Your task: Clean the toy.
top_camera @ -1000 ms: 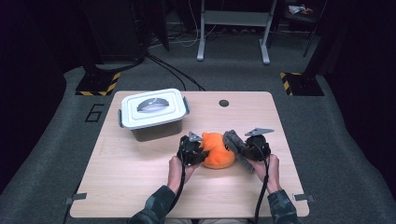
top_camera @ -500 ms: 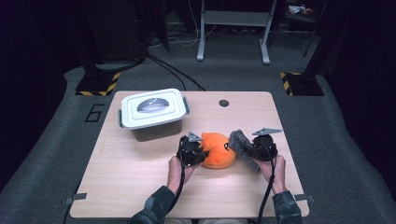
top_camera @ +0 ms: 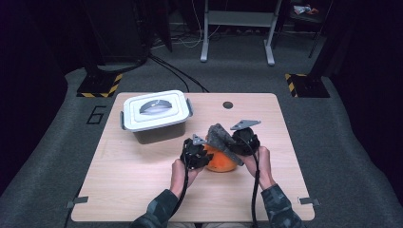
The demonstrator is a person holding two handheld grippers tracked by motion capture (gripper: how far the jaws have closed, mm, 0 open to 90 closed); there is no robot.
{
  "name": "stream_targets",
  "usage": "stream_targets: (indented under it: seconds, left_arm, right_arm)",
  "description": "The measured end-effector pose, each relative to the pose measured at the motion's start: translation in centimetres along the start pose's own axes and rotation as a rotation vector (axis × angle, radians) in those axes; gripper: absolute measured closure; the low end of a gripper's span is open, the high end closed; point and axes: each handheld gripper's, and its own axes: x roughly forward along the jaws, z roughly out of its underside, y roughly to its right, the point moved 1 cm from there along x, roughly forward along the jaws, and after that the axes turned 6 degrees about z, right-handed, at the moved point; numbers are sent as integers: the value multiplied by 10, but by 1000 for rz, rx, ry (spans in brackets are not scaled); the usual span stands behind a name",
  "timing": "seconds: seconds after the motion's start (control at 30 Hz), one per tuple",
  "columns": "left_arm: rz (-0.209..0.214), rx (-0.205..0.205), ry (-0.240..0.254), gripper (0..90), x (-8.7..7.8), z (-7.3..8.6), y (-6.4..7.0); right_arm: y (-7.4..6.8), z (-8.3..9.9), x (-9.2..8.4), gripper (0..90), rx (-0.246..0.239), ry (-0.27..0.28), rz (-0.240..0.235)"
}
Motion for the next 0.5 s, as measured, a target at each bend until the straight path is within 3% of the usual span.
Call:
stream_targets:
  seconds: [0.1, 0.13, 0.17, 0.37, 0.5]
  left_arm:
    - [-3, 3, 5, 713, 0, 0, 1]
    - [1, 0, 2, 713, 0, 0, 0]
    - [5, -11, 5, 714, 1, 0, 0]
    - [5, -12, 10, 715, 1, 1, -1]
    - [6, -19, 20, 715, 2, 1, -2]
  right_arm:
    - [-8, -3, 7, 744, -25, -13, -1]
    - [-14, -2, 17, 744, -55, -50, 10]
    - [-13, 0, 21, 745, -60, -52, 14]
    - [-8, 5, 17, 745, -30, -52, 18]
    - [3, 13, 13, 745, -11, -52, 32]
